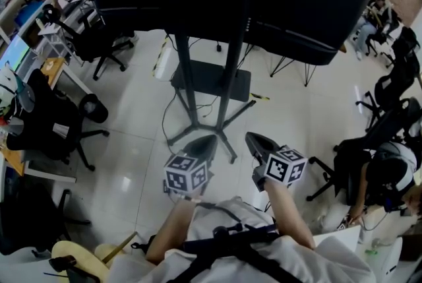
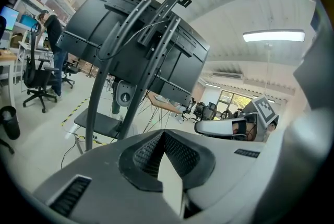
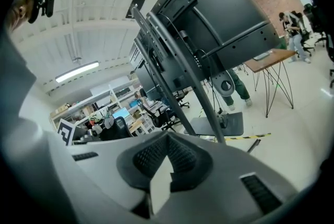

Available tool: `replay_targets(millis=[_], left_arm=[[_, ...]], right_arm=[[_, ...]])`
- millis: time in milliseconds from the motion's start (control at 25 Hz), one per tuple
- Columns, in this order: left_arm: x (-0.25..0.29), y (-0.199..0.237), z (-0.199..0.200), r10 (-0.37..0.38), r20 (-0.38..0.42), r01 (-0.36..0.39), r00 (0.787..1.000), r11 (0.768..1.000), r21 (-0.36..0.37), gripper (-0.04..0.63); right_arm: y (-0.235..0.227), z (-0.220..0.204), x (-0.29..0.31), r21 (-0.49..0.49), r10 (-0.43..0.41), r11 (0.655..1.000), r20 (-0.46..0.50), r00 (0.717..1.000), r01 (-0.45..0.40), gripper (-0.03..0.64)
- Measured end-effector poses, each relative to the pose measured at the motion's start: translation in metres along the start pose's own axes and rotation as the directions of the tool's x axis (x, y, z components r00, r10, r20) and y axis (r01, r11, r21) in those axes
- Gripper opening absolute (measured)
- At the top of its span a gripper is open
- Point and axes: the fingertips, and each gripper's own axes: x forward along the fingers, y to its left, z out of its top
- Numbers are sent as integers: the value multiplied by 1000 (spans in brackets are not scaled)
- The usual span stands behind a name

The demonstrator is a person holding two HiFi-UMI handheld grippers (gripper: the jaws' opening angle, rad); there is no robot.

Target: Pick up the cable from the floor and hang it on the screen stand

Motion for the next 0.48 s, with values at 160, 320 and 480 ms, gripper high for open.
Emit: replay_targets(millis=[160,320,480], left_arm=[[-3,-1,-3,10,-3,-10,1000,1000,-1,0],[-5,-1,-7,18,-5,-18,1000,1000,-8,0],[-7,4,-7,33,-8,-33,999,999,-17,0]], right_arm=[[3,-2,1,-4,12,1000,-4,1000,-12,8],[3,-3,4,-1,25,1000,-9,1000,-25,8],[5,0,8,3,33,999,-13,999,-33,8]])
